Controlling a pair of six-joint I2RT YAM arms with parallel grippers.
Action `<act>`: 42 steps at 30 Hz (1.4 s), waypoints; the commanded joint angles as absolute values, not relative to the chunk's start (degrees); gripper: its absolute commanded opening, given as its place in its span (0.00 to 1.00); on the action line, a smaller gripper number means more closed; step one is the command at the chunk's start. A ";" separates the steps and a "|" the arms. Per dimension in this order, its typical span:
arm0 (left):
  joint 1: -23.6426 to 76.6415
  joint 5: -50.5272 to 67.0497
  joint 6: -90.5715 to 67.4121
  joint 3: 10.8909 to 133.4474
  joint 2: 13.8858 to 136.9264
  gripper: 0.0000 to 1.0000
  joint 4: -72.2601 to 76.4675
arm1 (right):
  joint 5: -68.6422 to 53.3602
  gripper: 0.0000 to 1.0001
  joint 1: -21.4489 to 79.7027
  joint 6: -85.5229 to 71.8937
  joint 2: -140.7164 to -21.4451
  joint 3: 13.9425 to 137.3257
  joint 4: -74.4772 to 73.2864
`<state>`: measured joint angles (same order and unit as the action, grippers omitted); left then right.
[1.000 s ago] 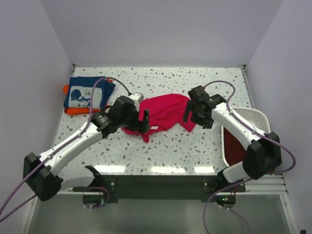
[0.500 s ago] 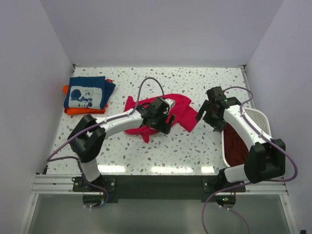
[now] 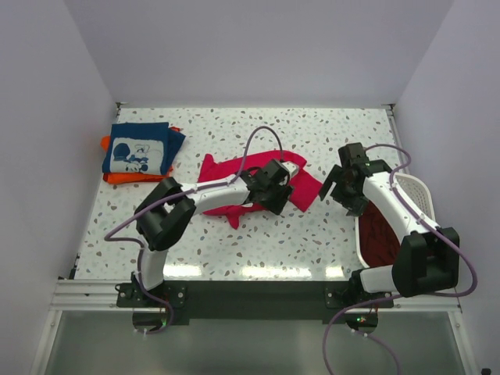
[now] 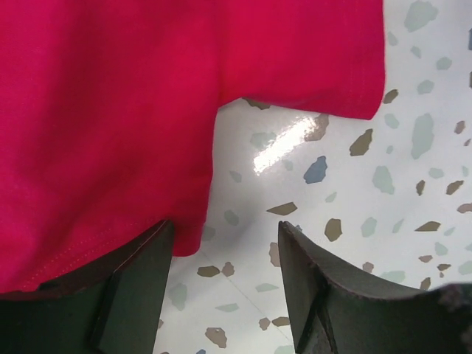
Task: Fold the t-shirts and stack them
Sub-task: Flatten the tshirt out
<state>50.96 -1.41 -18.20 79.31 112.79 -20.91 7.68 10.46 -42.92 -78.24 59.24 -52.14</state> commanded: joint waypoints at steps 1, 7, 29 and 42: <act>51.06 -5.53 -16.44 80.77 113.20 0.63 -20.65 | 6.68 0.93 9.76 -42.01 -76.81 58.80 -51.95; 50.98 -6.06 -16.08 79.45 114.87 0.59 -20.48 | 5.63 0.93 9.49 -42.71 -77.26 58.10 -50.71; 48.52 -11.69 -15.37 81.03 110.66 0.00 -26.36 | 5.89 0.90 9.40 -41.75 -88.66 63.01 -44.56; 35.17 -5.54 -20.04 82.44 99.24 0.00 -35.15 | 4.13 0.78 9.49 -40.96 -100.98 69.96 -37.00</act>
